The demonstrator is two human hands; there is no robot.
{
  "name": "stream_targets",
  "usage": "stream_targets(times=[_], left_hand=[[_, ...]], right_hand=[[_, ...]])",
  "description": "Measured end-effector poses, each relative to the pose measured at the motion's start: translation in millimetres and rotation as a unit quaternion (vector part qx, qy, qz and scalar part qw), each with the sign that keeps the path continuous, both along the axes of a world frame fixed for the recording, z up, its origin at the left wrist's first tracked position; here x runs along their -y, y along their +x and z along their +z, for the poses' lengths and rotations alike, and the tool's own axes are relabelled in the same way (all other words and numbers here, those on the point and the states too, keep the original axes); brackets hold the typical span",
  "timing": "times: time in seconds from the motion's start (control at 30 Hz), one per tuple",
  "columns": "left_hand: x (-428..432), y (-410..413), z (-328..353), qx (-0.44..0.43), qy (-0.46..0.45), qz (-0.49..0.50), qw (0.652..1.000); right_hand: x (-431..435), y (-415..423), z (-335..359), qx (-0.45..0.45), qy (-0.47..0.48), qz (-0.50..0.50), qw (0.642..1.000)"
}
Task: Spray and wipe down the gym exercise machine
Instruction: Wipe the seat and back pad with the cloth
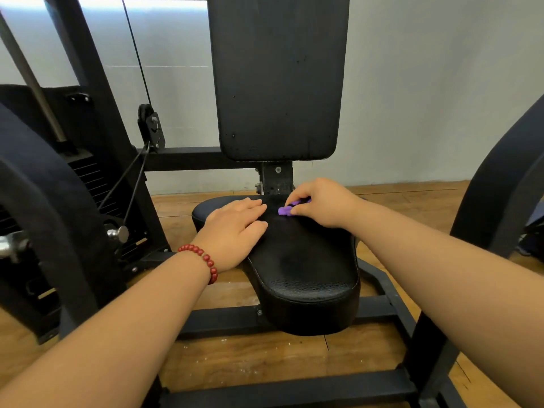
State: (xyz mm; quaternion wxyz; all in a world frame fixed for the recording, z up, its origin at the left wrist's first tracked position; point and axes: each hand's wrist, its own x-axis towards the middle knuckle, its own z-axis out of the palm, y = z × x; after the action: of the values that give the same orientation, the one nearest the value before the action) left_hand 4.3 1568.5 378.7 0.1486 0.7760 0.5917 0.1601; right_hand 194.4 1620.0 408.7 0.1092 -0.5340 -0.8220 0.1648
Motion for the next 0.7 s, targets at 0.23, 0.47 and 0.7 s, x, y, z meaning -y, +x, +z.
stream_targets(times=[0.23,0.47,0.7], left_hand=[[-0.7,-5.9,-9.9,0.031,0.004,0.0,1.0],[1.3,-7.8,-11.6,0.041,0.019,-0.003,0.999],[5.6,-7.5,-13.8,0.047,0.03,0.009,0.998]], right_hand=[[51.3,23.0,7.7,-0.033,0.016,0.129,0.991],[13.0,-13.9,4.0,0.025,0.03,0.059,0.998],[59.2,11.6,11.9,-0.019,0.014,0.163,0.986]])
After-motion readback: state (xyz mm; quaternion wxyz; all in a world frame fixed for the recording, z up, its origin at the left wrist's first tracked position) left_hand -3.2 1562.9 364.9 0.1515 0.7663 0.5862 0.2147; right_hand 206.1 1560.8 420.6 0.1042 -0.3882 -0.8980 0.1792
